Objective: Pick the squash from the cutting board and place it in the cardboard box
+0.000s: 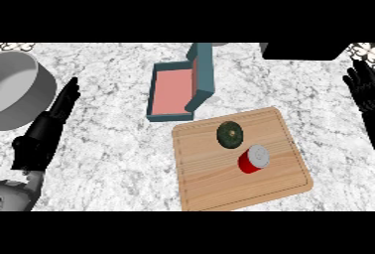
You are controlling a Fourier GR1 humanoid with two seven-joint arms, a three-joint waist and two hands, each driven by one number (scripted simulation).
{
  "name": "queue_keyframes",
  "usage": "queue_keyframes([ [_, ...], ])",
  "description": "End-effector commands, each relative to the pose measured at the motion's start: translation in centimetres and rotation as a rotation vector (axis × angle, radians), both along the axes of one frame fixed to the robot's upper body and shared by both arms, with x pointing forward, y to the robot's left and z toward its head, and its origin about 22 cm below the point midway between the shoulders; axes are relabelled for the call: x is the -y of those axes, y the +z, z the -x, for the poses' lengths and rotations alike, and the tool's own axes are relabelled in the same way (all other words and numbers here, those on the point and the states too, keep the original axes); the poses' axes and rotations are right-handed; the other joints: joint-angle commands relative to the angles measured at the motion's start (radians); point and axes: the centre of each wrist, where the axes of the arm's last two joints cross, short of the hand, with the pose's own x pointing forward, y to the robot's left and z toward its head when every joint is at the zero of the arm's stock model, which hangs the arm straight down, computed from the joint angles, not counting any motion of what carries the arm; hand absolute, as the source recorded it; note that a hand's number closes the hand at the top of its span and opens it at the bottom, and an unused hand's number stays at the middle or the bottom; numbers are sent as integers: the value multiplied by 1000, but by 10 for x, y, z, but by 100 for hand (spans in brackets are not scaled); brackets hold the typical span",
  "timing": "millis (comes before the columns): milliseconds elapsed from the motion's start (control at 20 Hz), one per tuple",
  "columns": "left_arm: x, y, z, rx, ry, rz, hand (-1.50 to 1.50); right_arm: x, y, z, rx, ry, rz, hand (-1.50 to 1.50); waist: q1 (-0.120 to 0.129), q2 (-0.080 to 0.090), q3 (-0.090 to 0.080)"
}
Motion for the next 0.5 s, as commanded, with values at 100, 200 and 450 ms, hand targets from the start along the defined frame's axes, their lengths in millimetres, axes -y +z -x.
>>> queue_keyframes([
  [100, 1, -24, 4, -60, 92, 9, 0, -71, 3, -22, 173, -196, -133, -150, 5, -5, 5],
  [200, -15, -27, 9, -78, 133, 5, 0, -88, 10, -29, 293, -336, -197, -150, 25, -5, 4],
  [450, -4, -51, 22, -151, 147, 46, 0, -66, -54, -18, 124, -831, -126, -150, 5, 1, 1],
])
